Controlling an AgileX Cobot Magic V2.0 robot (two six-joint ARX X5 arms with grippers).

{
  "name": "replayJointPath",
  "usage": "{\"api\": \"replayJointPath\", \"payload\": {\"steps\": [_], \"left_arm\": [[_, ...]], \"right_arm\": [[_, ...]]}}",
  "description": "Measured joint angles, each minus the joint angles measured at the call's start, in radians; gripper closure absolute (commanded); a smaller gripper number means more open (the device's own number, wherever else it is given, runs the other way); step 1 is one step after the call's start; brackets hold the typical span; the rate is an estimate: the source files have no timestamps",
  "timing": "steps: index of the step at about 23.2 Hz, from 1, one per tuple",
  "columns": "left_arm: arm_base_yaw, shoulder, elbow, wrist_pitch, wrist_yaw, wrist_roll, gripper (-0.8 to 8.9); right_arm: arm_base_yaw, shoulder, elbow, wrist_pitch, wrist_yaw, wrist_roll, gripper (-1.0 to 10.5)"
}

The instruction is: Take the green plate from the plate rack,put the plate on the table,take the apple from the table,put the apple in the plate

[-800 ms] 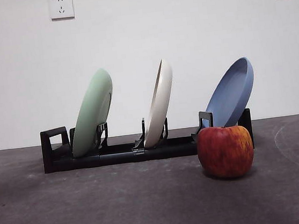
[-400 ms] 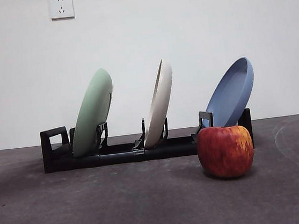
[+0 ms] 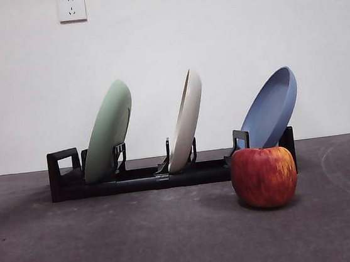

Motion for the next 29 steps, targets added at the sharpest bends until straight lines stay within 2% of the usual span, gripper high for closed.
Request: {"api": "replayJointPath", "payload": {"steps": [5, 7, 8, 9, 11, 12, 13, 19, 23, 29], "left_arm": [[-0.105, 0.116, 0.001, 0.001, -0.197, 0.007, 8.16], [-0.138, 0.164, 0.001, 0.003, -0.244, 0.010, 8.10], [-0.154, 0.191, 0.001, 0.007, -0.261, 0.010, 7.90], [-0.175, 0.226, 0.001, 0.020, -0.285, 0.010, 7.00], [-0.204, 0.280, 0.001, 0.064, -0.314, 0.010, 4.07], [-0.214, 0.298, 0.001, 0.089, -0.315, 0.010, 3.12], [-0.221, 0.309, 0.001, 0.116, -0.316, 0.009, 3.10], [-0.229, 0.315, 0.001, 0.274, -0.321, -0.005, 3.10], [-0.229, 0.315, 0.001, 0.292, -0.417, -0.009, 3.10], [-0.204, 0.387, 0.008, 0.359, -0.426, -0.009, 3.11]], "right_arm": [[0.145, 0.110, 0.042, -0.029, 0.238, -0.058, 9.5], [0.187, 0.146, 0.053, -0.029, 0.299, -0.065, 9.3], [0.206, 0.163, 0.056, -0.027, 0.325, -0.069, 8.9], [0.229, 0.186, 0.059, -0.026, 0.359, -0.071, 7.6], [0.259, 0.218, 0.060, -0.026, 0.431, -0.072, 3.8], [0.262, 0.229, 0.060, -0.026, 0.463, -0.071, 2.4], [0.262, 0.236, 0.060, -0.026, 0.486, -0.071, 2.0], [0.261, 0.238, 0.063, -0.029, 0.509, -0.072, 2.3], [0.261, 0.238, 0.064, -0.027, 0.509, -0.076, 2.3], [0.261, 0.238, 0.068, -0.026, 0.509, -0.079, 2.3]]}}
